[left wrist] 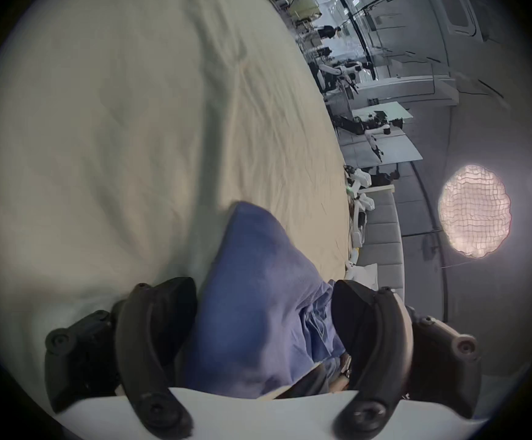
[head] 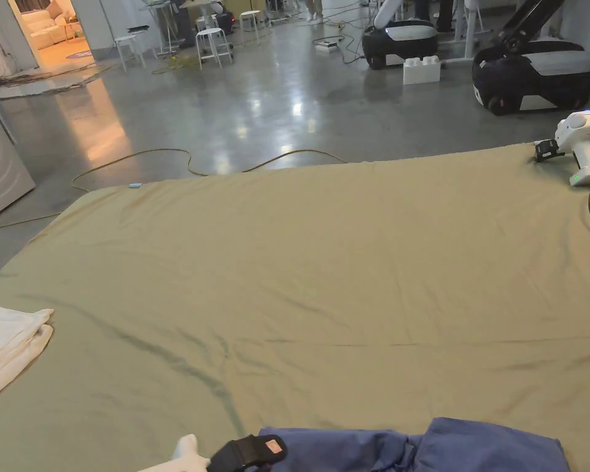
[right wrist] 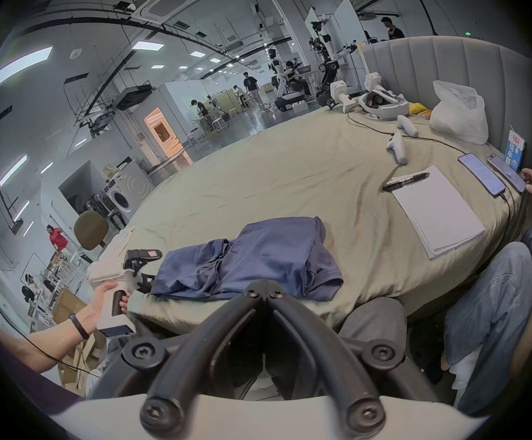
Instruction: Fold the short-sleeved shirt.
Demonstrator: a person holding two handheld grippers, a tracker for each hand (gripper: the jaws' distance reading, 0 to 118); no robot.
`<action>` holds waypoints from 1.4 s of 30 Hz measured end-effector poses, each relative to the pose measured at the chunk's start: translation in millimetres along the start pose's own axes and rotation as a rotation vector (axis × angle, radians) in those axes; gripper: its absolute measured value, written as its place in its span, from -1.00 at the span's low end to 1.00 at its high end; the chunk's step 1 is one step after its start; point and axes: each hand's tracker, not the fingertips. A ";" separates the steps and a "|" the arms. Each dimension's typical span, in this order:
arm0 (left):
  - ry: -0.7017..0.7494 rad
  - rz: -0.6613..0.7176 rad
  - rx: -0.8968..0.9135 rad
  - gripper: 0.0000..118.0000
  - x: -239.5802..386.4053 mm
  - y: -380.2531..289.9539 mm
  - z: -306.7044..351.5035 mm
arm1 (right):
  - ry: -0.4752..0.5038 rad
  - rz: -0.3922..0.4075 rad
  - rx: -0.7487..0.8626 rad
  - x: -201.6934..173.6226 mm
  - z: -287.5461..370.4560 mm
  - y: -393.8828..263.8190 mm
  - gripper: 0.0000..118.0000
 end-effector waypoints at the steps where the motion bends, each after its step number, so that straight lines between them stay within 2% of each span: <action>1: -0.010 0.009 0.039 -0.06 4.4 -0.3 0.4 | -0.008 0.007 0.011 -2.1 3.1 0.7 -1.00; 2: -0.007 0.032 0.028 -0.84 5.2 1.0 -2.0 | -0.011 0.010 0.020 -3.1 5.6 0.6 -1.00; 4: 0.037 0.044 0.017 -0.84 7.9 2.2 -4.2 | -0.005 0.001 0.031 -1.8 8.3 0.0 -1.00; 7: 0.022 0.007 0.028 -0.84 13.5 6.1 11.0 | -0.019 0.000 0.021 -0.8 8.3 -1.0 -1.00; 10: -0.026 -0.033 0.140 -0.84 25.1 18.2 53.6 | -0.029 0.020 0.022 -0.4 10.8 -1.8 -1.00; 15: 0.193 -0.288 0.222 -0.84 76.1 45.8 136.4 | 0.022 0.015 0.010 5.5 -0.4 -4.3 -1.00; 17: 0.243 -0.421 0.231 -0.84 105.8 39.0 142.2 | 0.047 0.001 0.004 5.9 -7.1 -5.2 -1.00; 20: 0.197 -0.513 0.200 -0.84 139.1 12.8 115.3 | 0.072 -0.010 0.011 0.0 -8.6 -2.7 -1.00; 23: 0.194 -0.561 0.100 -0.84 160.2 -21.1 51.1 | 0.093 -0.005 0.032 -5.4 -1.3 -1.1 -1.00; 29: 0.217 -0.658 -0.154 -0.84 178.0 -78.5 -75.9 | 0.051 -0.032 0.050 -1.2 14.6 -12.7 -1.00; 30: 0.250 -0.667 -0.155 -0.82 177.6 -84.8 -88.4 | 0.035 -0.052 0.061 1.9 16.1 -16.6 -1.00; 31: 0.280 -0.674 -0.162 -0.68 177.2 -89.7 -95.8 | 0.029 -0.072 0.066 5.0 17.3 -19.0 -1.00; 33: 0.242 -0.649 -0.179 0.25 174.9 -91.7 -101.4 | 0.027 -0.112 0.073 12.1 19.4 -22.6 -1.00; 34: 0.198 -0.617 -0.187 0.47 175.5 -90.2 -97.1 | 0.031 -0.128 0.069 16.9 19.7 -24.2 -1.00; 37: 0.110 -0.619 -0.106 0.47 178.8 -80.8 -71.0 | 0.018 -0.122 0.048 27.8 20.9 -27.3 -1.00; 39: 0.118 -0.597 -0.076 0.39 175.9 -76.9 -60.7 | 0.002 -0.104 0.017 35.0 20.9 -28.8 -1.00; 40: 0.132 -0.556 -0.057 0.23 169.5 -76.3 -60.5 | -0.007 -0.098 0.001 38.4 20.7 -29.4 -1.00; 42: 0.133 -0.476 -0.121 -0.70 152.8 -78.5 -78.3 | -0.020 -0.098 -0.010 41.7 21.7 -30.2 -1.00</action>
